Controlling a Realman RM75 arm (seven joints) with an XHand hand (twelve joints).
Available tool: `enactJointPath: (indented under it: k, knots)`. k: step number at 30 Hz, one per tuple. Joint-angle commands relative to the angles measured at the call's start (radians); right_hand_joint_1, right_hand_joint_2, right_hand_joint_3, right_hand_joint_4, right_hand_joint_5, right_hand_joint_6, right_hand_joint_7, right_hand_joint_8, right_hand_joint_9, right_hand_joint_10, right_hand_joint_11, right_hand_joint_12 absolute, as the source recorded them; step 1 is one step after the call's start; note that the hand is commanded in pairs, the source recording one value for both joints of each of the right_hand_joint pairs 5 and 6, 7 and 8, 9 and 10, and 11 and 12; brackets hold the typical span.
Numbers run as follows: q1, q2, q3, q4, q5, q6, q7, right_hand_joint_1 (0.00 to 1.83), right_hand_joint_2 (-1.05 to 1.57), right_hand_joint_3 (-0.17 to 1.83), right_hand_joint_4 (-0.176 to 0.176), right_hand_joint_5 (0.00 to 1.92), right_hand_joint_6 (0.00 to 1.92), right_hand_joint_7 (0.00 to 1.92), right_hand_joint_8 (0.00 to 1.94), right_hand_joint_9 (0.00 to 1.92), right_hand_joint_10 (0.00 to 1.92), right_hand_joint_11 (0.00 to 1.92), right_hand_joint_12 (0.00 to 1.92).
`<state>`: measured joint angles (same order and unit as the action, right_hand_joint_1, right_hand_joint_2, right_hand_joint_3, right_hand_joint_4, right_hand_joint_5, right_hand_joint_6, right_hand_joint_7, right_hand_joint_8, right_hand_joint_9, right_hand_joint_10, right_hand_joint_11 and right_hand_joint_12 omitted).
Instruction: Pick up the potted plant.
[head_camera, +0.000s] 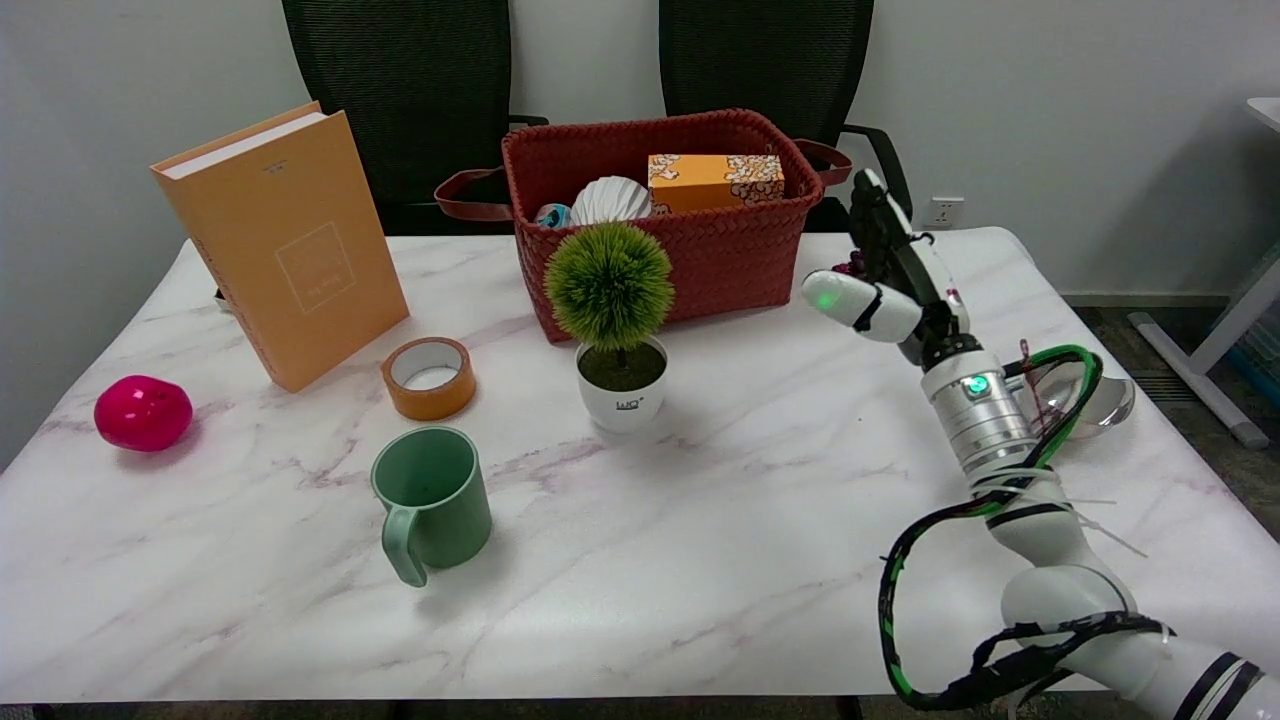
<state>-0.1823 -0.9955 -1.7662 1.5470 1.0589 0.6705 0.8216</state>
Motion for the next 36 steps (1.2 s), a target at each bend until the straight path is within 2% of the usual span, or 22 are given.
enactJointPath:
  k: [1, 6, 13, 20, 36]
  knots:
    - [-0.004, -0.112, -0.074, -0.098, -0.008, 0.011, -0.033, 0.77, 0.21, 0.13, 0.000, 0.00, 0.00, 0.00, 0.00, 0.00, 0.00, 0.00, 0.00]
    - [0.017, -0.120, -0.100, -0.146, -0.008, 0.010, -0.033, 0.78, 0.20, 0.15, 0.000, 0.00, 0.00, 0.00, 0.00, 0.00, 0.00, 0.00, 0.00]
    - [0.044, -0.120, -0.124, -0.179, -0.040, 0.009, -0.025, 0.84, 0.04, 0.23, 0.000, 0.00, 0.00, 0.00, 0.00, 0.00, 0.00, 0.00, 0.00]
    - [0.057, -0.143, -0.127, -0.194, -0.070, 0.005, -0.023, 0.99, -0.17, 0.31, 0.000, 0.00, 0.00, 0.00, 0.00, 0.00, 0.00, 0.00, 0.00]
    - [0.150, -0.206, -0.147, -0.242, -0.070, -0.118, -0.022, 1.02, -0.19, 0.39, 0.000, 0.00, 0.00, 0.00, 0.00, 0.00, 0.00, 0.00, 0.00]
